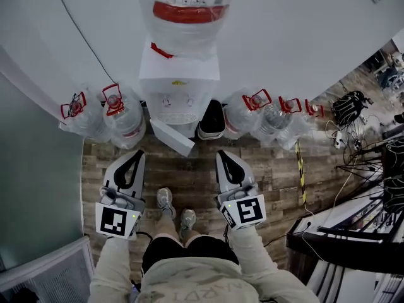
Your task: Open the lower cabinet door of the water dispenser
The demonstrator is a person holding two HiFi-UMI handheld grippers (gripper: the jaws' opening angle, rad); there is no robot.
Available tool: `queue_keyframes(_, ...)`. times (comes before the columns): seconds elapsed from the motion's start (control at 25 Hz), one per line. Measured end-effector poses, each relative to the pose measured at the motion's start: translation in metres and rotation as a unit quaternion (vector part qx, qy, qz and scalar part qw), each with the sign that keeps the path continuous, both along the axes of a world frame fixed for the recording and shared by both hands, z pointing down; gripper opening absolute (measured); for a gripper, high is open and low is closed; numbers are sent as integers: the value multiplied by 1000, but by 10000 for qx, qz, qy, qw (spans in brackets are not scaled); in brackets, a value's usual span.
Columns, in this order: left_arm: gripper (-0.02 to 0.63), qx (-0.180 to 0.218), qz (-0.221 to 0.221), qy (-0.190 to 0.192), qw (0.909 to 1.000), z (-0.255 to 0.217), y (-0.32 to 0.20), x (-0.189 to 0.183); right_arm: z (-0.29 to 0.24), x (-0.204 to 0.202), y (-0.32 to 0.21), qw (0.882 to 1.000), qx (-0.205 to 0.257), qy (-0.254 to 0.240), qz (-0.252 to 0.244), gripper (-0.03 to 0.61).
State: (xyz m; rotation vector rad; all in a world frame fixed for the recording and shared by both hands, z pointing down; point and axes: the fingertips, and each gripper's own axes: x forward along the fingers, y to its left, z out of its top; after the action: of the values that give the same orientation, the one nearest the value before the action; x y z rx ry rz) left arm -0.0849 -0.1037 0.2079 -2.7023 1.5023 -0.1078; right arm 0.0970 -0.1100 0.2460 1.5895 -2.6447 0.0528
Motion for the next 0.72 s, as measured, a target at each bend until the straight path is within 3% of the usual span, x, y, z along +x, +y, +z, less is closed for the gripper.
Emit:
queue_keyframes(0.16, 2, 365, 127, 7, 9993, -26, 15, 4, -18, 5, 16, 10000, -1, 26, -18, 9)
queue_keyframes(0.72, 2, 589, 118, 90, 9982, -78, 43, 17, -74, 15, 49, 9993, 348, 101, -9, 9)
